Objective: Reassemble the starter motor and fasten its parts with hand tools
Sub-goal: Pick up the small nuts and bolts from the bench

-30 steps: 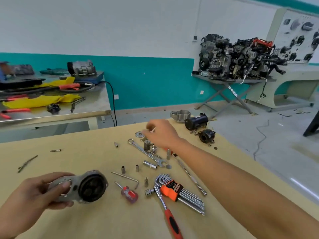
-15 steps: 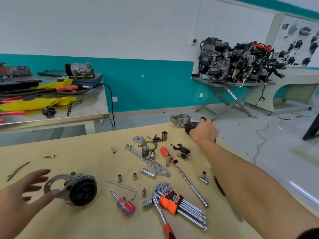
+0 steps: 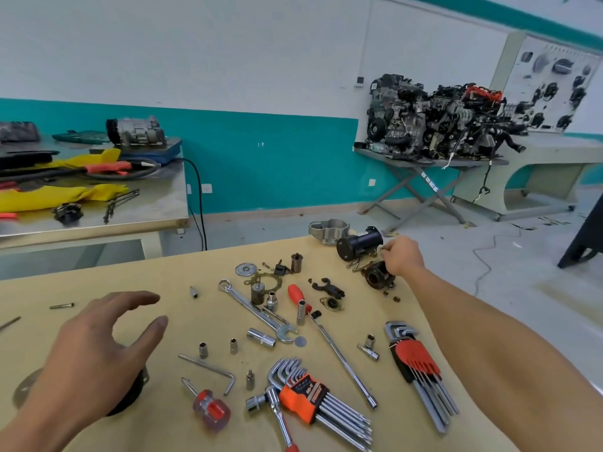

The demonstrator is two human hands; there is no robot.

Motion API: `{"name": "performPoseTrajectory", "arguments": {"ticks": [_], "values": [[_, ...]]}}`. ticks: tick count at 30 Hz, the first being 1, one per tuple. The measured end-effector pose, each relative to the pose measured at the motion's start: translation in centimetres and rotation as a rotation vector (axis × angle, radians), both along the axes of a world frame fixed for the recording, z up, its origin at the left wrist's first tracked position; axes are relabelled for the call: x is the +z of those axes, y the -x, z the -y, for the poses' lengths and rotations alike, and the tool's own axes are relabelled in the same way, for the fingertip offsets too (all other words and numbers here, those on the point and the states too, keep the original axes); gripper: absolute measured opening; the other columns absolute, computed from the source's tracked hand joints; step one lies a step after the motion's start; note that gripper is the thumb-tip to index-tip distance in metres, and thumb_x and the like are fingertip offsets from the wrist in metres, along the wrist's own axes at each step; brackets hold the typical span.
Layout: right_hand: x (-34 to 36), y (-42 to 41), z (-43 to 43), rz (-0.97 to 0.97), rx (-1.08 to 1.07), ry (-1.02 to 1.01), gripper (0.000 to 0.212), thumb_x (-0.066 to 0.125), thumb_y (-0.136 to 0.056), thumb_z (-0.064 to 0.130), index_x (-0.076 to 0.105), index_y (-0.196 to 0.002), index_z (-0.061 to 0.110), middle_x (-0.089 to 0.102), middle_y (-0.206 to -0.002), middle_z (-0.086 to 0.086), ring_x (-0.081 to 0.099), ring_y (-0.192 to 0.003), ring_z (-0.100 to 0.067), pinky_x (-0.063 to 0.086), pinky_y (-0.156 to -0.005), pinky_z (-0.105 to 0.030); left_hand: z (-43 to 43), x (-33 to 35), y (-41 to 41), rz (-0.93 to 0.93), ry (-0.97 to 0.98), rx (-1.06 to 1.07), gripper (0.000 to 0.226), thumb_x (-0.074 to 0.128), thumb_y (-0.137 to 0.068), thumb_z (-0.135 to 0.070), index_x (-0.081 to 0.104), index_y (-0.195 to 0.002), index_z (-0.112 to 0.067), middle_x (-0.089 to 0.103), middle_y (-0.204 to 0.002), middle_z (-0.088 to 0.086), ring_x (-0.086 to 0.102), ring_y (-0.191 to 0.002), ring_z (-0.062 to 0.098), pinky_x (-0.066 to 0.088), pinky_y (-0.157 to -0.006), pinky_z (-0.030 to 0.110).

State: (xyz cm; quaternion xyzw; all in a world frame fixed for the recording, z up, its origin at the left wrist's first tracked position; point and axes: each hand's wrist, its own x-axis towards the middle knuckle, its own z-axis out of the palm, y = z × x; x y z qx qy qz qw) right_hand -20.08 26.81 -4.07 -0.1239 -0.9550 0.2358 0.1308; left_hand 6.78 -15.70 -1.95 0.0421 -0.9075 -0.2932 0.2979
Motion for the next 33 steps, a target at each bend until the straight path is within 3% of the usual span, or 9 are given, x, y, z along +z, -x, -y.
{"name": "performPoseTrajectory", "arguments": {"ticks": [2, 7, 11, 16, 20, 22, 26, 29, 33], "values": [[0.0, 0.1, -0.1, -0.011, 0.045, -0.006, 0.021, 0.064, -0.096, 0.02, 0.072, -0.112, 0.009, 0.07, -0.098, -0.01, 0.065, -0.084, -0.023, 0.057, -0.081, -0.036, -0.8, 0.2, 0.2, 0.005, -0.027, -0.017, 0.041, 0.08, -0.079, -0.022, 0.054, -0.087, -0.053, 0.049, -0.09, -0.038, 0.049, -0.084, 0.008, 0.046, -0.071, 0.037], [-0.8, 0.7, -0.3, -0.055, 0.128, 0.079, 0.044, 0.069, -0.092, 0.015, 0.058, -0.135, 0.014, 0.066, -0.12, -0.015, 0.06, -0.089, -0.02, 0.054, -0.079, -0.031, -2.8, 0.1, 0.5, -0.018, -0.04, -0.081, 0.028, 0.081, -0.078, -0.016, 0.067, -0.095, -0.033, 0.054, -0.09, -0.034, 0.054, -0.079, 0.002, 0.041, -0.076, 0.033], [-1.1, 0.5, -0.2, -0.162, 0.181, 0.076, 0.03, 0.067, -0.094, 0.018, 0.068, -0.124, 0.012, 0.068, -0.118, -0.013, 0.058, -0.089, -0.018, 0.052, -0.083, -0.031, -4.0, 0.5, 1.0, -0.015, -0.027, -0.106, 0.024, 0.079, -0.08, -0.016, 0.071, -0.101, -0.026, 0.055, -0.093, -0.033, 0.054, -0.089, 0.009, 0.039, -0.081, 0.029], [1.6, -2.4, 1.6, -0.374, 0.354, 0.091, 0.025, 0.066, -0.094, 0.015, 0.071, -0.117, 0.008, 0.071, -0.11, -0.012, 0.062, -0.097, -0.022, 0.049, -0.086, -0.033, -5.3, 1.4, 2.2, -0.006, -0.041, -0.156, 0.025, 0.075, -0.084, -0.024, 0.071, -0.108, -0.025, 0.067, -0.102, -0.016, 0.058, -0.094, 0.004, 0.041, -0.084, 0.024], [4.2, -8.4, 6.1, -0.538, 0.575, 0.178, 0.017, 0.068, -0.092, 0.015, 0.074, -0.107, 0.01, 0.073, -0.091, -0.003, 0.064, -0.08, -0.015, 0.055, -0.076, -0.037, -6.8, 1.7, 3.2, 0.095, -0.144, -0.241, 0.033, 0.07, -0.086, -0.043, 0.065, -0.115, -0.029, 0.067, -0.104, -0.018, 0.061, -0.093, -0.004, 0.048, -0.076, 0.017], [4.5, -12.8, 9.0, -0.553, 0.705, 0.27, 0.013, 0.068, -0.092, 0.017, 0.075, -0.103, 0.014, 0.071, -0.086, 0.006, 0.065, -0.077, -0.011, 0.055, -0.07, -0.037, -7.7, 1.8, 3.3, 0.218, -0.217, -0.286, 0.045, 0.064, -0.085, -0.057, 0.058, -0.121, -0.031, 0.066, -0.105, -0.018, 0.065, -0.084, -0.004, 0.05, -0.065, 0.013], [3.4, -21.3, 14.4, -0.444, 0.962, 0.466, 0.011, 0.064, -0.093, 0.033, 0.073, -0.099, 0.03, 0.07, -0.083, 0.008, 0.066, -0.071, -0.014, 0.056, -0.064, -0.035, -9.1, 1.5, 2.1, 0.48, -0.556, -0.498, 0.051, 0.051, -0.085, -0.061, 0.057, -0.116, -0.021, 0.07, -0.081, 0.002, 0.067, -0.058, 0.015, 0.052, -0.05, 0.028], [2.9, -23.5, 16.6, -0.248, 0.916, 0.759, 0.008, 0.066, -0.094, 0.02, 0.074, -0.093, 0.021, 0.071, -0.079, -0.002, 0.064, -0.066, -0.015, 0.056, -0.062, -0.034, -7.9, 1.3, 0.0, 0.521, -0.718, -0.672, 0.035, 0.052, -0.095, -0.043, 0.066, -0.092, -0.01, 0.057, -0.064, 0.013, 0.049, -0.047, 0.018, 0.037, -0.045, 0.027], [3.4, -24.1, 19.1, 0.205, 0.816, 1.211, 0.015, 0.061, -0.095, 0.007, 0.071, -0.084, 0.004, 0.067, -0.071, -0.01, 0.056, -0.055, -0.017, 0.049, -0.052, -0.025, -4.6, 1.3, -3.3, 0.574, -0.814, -0.806, 0.036, 0.066, -0.093, -0.036, 0.068, -0.103, -0.002, 0.047, -0.069, 0.02, 0.046, -0.049, 0.017, 0.037, -0.045, 0.023]]}}
